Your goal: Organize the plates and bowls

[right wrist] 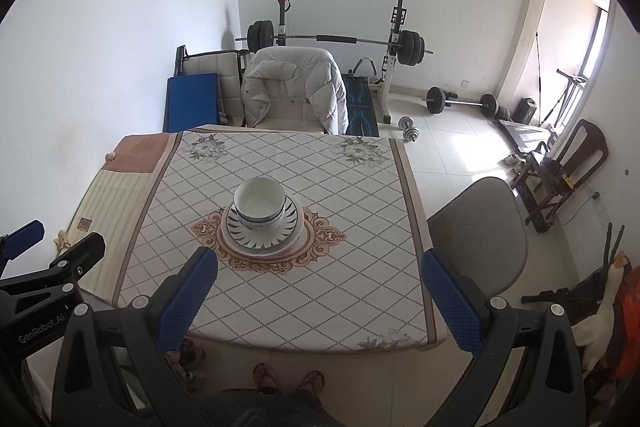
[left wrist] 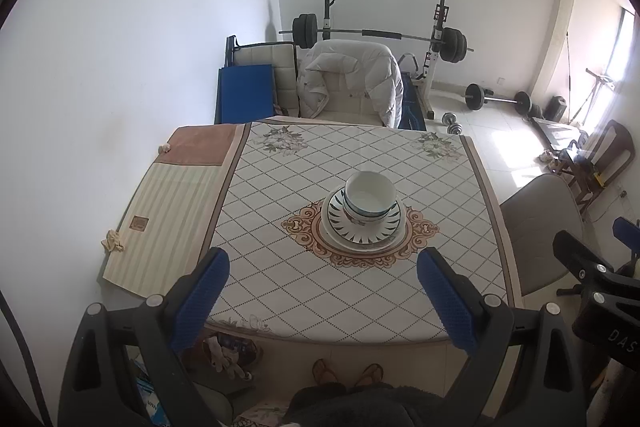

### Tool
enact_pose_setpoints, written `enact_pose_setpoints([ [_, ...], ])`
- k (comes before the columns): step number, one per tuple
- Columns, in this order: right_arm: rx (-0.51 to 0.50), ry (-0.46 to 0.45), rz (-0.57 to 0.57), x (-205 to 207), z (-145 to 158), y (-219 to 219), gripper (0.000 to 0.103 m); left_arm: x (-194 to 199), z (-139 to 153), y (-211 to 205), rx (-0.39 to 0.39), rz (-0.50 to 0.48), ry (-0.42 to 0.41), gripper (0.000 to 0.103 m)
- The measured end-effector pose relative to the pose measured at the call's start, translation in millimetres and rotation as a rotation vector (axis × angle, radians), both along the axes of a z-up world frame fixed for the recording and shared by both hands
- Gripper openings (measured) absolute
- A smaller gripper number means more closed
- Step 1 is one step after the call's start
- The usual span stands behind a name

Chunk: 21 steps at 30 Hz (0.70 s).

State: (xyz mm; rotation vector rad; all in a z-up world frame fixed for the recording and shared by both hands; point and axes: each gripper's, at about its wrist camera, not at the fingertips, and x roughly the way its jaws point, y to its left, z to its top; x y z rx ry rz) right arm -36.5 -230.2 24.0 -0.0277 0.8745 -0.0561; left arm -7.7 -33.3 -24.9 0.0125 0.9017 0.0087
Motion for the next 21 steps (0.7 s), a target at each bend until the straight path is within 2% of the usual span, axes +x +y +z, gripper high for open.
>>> enact_pose_setpoints([
  [9, 0.005, 0.021, -0.025, -3.4, -4.7, -2.7, 0.103, -1.0, 1.9, -0.4, -0.014, -0.027, -0.001, 0.096],
  [21, -0.011, 0.003, -0.049, -8.9, 1.5, -4.8, 0.103, -0.7, 4.2, -0.1, -0.016, -0.039, -0.009, 0.096],
])
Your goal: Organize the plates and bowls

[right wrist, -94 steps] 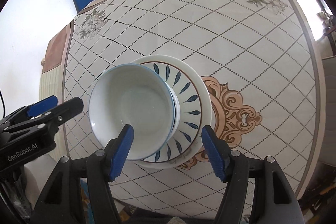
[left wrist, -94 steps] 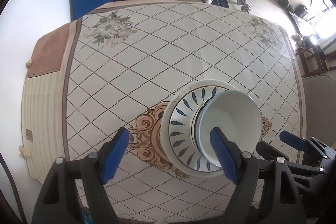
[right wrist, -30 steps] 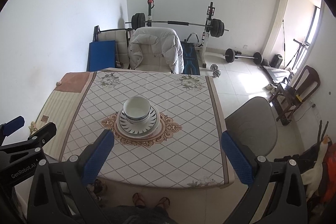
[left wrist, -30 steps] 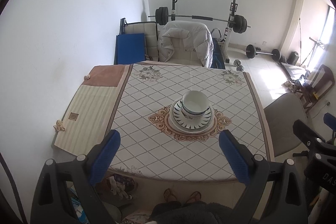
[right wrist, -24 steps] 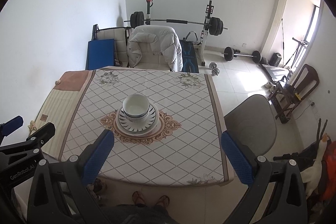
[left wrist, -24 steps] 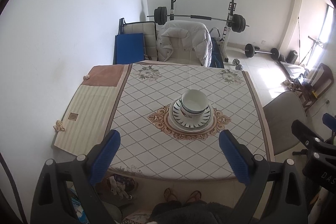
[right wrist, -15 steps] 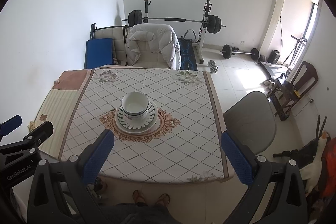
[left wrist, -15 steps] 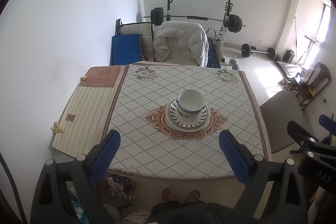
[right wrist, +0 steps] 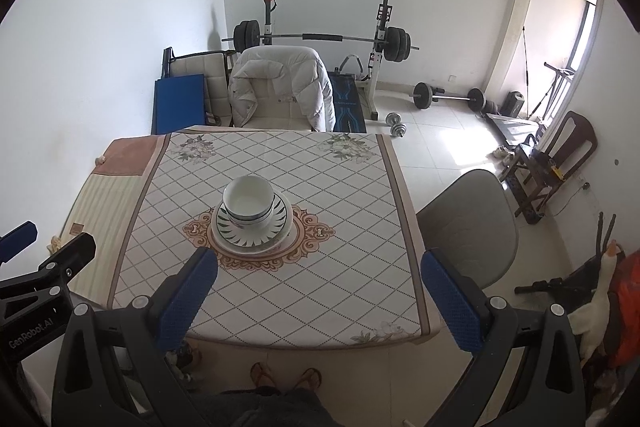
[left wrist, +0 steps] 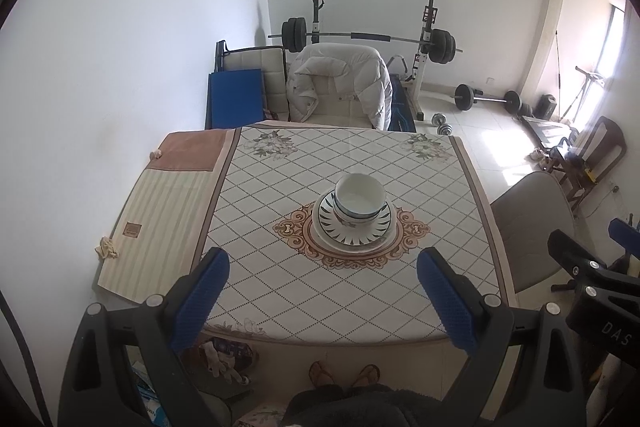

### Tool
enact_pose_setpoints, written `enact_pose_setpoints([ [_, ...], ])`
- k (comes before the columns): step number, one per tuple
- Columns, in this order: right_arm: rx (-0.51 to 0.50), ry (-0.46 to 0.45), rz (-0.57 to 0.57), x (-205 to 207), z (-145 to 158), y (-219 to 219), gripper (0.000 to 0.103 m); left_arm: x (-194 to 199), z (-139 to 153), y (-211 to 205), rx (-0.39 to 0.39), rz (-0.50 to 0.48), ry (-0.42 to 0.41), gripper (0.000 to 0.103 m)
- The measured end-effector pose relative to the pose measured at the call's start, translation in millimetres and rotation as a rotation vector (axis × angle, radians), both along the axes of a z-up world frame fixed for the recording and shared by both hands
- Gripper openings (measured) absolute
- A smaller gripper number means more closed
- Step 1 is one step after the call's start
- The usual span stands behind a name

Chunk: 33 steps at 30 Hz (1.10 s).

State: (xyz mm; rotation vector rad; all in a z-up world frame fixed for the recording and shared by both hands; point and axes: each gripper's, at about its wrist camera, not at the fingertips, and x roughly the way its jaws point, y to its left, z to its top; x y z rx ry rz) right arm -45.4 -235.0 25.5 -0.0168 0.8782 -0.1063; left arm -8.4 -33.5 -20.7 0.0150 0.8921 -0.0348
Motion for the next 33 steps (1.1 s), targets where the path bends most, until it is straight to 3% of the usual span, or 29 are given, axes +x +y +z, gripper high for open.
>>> enact_pose_setpoints([
  [33, -0.007, -0.006, 0.002, 0.1, 5.5, -1.7, 0.103, 2.9, 6.6, 1.7, 0.001, -0.007, -0.01, 0.096],
])
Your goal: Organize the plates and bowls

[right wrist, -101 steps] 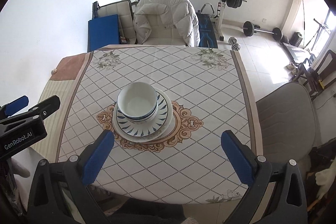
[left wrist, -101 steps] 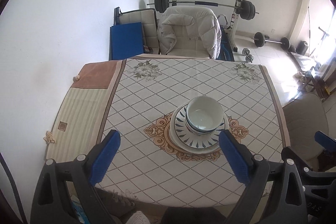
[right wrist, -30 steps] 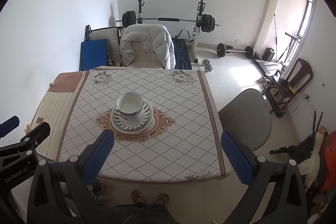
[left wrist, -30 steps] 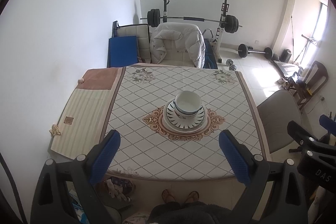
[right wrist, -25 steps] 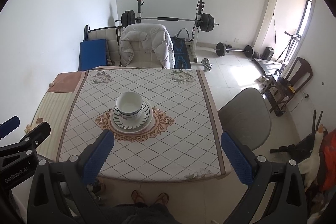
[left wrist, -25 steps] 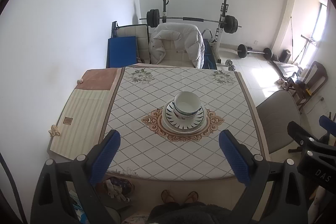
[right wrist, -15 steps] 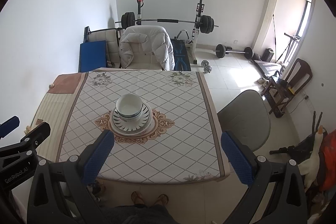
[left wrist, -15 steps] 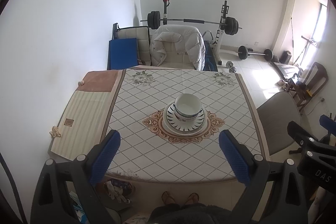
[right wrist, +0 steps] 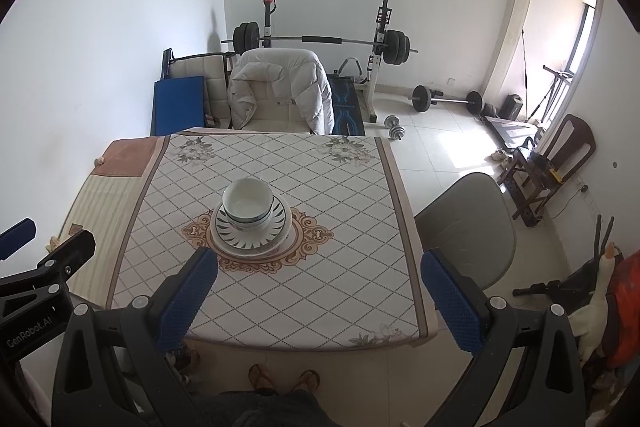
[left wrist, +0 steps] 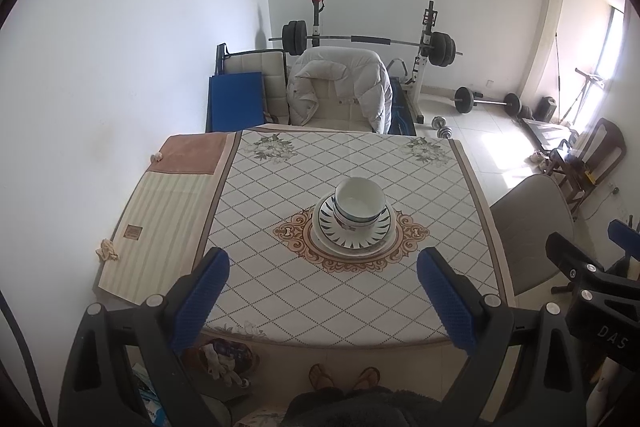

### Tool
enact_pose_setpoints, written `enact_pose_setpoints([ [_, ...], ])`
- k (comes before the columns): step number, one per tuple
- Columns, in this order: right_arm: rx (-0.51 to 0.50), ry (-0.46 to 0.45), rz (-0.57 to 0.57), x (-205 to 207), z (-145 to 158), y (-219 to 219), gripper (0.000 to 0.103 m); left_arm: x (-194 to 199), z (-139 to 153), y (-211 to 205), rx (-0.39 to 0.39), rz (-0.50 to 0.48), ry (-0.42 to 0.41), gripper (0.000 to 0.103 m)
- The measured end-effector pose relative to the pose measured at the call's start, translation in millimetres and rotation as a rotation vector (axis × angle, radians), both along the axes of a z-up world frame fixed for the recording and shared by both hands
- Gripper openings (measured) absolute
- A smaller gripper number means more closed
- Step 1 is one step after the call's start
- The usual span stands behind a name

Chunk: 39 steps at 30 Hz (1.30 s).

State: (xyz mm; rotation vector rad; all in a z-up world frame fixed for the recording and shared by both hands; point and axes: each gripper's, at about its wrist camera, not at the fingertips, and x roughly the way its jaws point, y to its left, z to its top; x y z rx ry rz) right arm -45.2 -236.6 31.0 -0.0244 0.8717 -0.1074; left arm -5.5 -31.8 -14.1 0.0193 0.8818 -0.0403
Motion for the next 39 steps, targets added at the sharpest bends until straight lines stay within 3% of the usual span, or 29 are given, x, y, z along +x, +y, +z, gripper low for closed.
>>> enact_pose_setpoints([
  [39, 0.002, 0.004, 0.013, 4.6, 1.1, -8.5, 0.103, 0.0, -3.9, -3.6, 0.021, -0.004, 0.002, 0.096],
])
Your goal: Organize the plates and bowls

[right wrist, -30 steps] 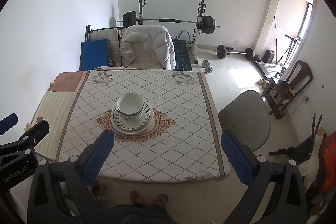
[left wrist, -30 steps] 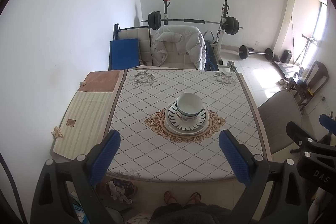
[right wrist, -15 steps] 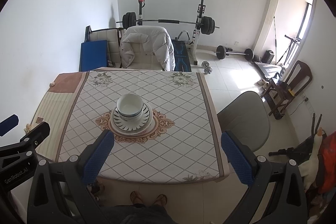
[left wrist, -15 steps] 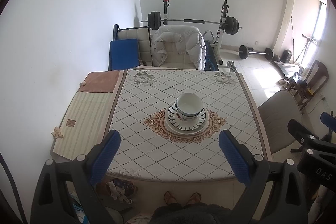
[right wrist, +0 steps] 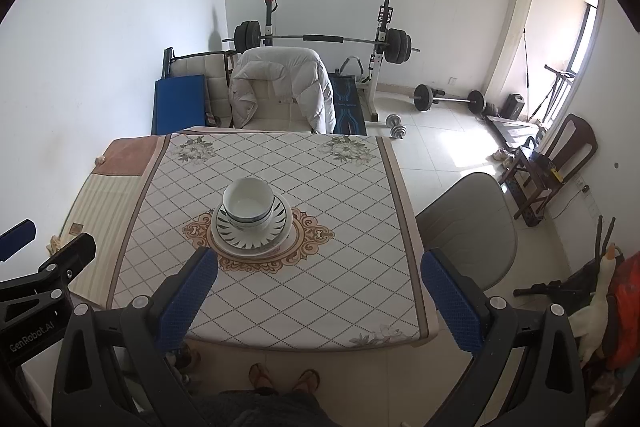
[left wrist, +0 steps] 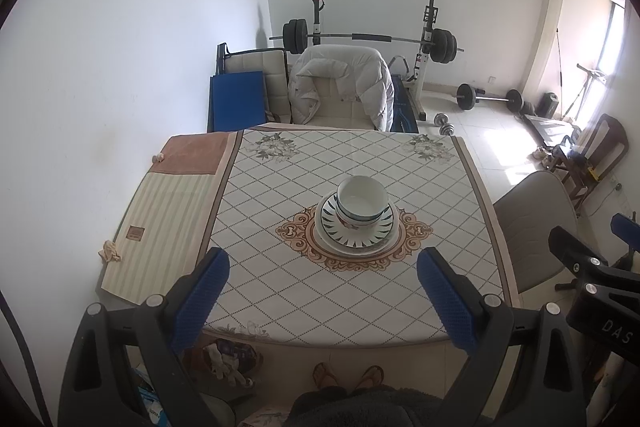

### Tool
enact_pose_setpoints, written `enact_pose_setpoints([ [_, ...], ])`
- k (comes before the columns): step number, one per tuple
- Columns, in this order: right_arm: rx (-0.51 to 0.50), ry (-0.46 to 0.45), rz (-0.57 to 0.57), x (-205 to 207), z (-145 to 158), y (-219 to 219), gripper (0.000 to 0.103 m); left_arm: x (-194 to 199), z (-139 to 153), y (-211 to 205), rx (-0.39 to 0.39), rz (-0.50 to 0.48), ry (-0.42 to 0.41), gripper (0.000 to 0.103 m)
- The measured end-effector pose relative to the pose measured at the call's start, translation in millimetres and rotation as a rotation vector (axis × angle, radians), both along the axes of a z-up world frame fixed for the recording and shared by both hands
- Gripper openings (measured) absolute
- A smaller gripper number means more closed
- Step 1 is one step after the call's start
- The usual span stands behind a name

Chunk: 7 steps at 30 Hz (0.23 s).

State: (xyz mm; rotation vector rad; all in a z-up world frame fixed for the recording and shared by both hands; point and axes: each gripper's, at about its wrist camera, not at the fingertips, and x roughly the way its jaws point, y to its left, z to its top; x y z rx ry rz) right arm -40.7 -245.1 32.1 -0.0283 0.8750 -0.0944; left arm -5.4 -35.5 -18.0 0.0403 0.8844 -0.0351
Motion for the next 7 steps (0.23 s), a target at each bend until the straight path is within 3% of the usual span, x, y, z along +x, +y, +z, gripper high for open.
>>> enact_pose_setpoints([
  [7, 0.003, 0.002, -0.001, 2.1, -0.7, -2.4, 0.103, 0.8, 1.4, -1.3, 0.003, 0.004, -0.018, 0.096],
])
